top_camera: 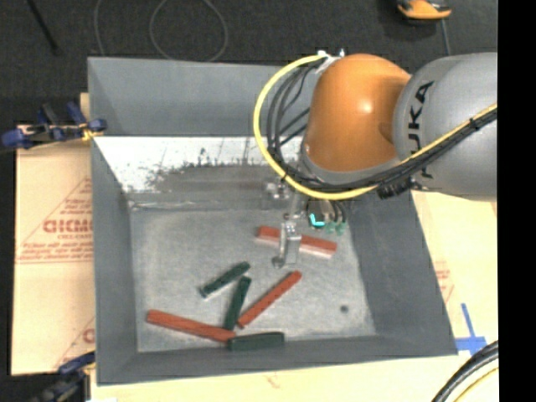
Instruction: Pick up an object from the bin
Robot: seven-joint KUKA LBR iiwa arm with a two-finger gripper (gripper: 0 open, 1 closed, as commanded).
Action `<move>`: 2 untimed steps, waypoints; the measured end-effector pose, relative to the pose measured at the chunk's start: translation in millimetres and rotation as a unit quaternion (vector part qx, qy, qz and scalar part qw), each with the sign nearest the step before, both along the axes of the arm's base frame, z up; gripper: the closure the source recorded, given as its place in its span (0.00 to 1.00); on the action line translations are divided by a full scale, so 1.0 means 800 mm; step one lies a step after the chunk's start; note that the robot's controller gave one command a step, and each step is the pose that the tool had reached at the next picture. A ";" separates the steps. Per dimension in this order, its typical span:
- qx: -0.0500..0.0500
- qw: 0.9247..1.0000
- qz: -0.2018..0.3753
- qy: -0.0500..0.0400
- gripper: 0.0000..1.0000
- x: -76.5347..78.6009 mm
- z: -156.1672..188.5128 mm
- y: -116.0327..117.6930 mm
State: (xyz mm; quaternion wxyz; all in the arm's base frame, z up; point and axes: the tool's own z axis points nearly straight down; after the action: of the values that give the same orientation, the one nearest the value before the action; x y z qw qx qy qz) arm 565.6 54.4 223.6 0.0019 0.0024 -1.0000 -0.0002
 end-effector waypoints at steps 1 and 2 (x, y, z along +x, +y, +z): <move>0.000 1.000 0.031 0.000 0.00 -0.044 -0.196 0.018; 0.000 1.000 0.030 0.003 1.00 -0.043 -0.188 0.018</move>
Offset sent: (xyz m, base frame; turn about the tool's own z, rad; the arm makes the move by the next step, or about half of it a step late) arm -0.0343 0.0153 -0.1536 -0.0633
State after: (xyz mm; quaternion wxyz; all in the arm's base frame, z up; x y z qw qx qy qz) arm 531.2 68.8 73.1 0.0047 0.0320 -0.9995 0.0001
